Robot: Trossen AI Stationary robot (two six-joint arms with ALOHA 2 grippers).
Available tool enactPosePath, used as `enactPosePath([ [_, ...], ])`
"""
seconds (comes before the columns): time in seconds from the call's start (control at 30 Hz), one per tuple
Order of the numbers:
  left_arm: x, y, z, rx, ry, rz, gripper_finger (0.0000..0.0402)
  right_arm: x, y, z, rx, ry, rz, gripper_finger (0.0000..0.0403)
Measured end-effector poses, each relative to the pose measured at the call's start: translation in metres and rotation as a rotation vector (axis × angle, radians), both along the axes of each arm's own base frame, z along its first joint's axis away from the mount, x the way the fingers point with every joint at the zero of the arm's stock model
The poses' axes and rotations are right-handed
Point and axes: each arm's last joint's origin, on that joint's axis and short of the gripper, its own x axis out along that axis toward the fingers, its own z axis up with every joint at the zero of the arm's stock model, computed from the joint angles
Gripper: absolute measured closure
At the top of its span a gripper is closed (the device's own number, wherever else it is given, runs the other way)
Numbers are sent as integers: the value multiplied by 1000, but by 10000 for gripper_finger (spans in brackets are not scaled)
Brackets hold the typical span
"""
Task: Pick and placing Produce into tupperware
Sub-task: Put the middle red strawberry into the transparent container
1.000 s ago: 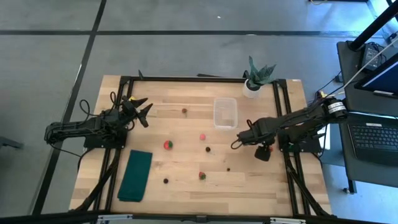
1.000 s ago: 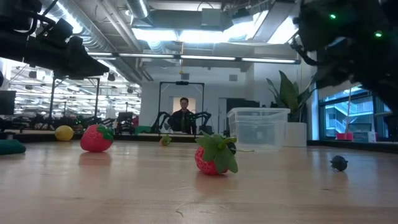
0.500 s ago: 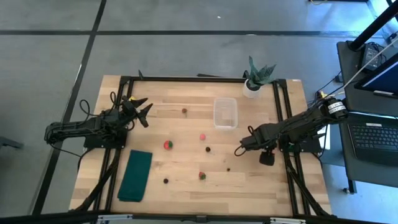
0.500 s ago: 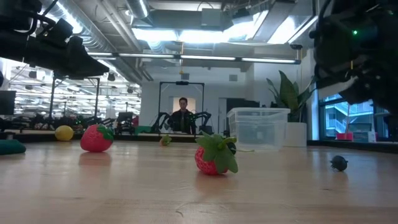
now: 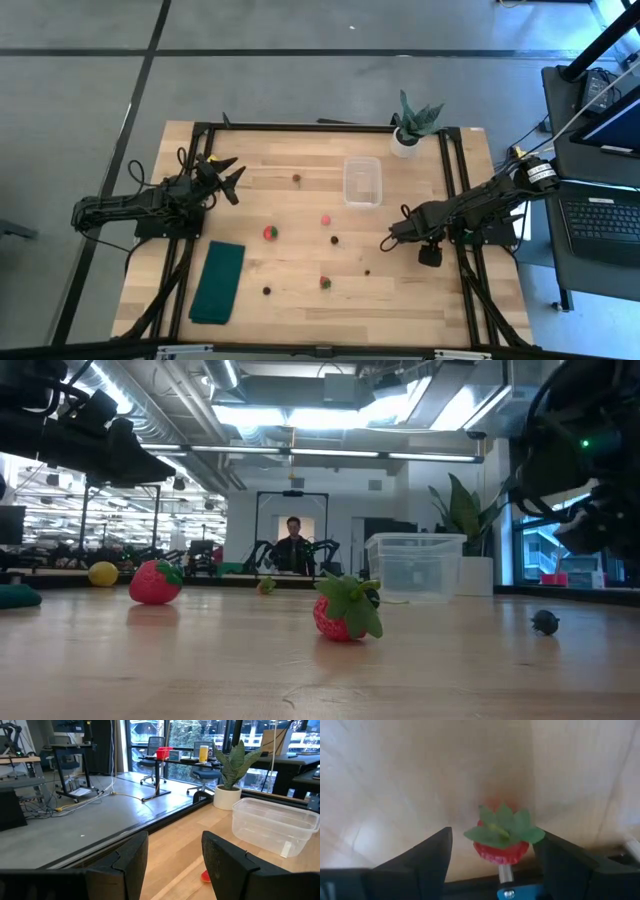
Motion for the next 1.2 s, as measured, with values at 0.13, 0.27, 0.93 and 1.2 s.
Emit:
enactPosePath([
  [0.13, 0, 0, 0, 0, 0, 0, 223, -3, -1, -5, 3, -3, -1, 128],
  [0.27, 0, 0, 0, 0, 0, 0, 223, -5, -1, -8, 8, -10, -3, 128],
  [0.93, 0, 0, 0, 0, 0, 0, 223, -1, 0, -6, 8, -30, 0, 202],
  [1.2, 0, 0, 0, 0, 0, 0, 223, -1, 0, -6, 7, -32, 1, 258],
])
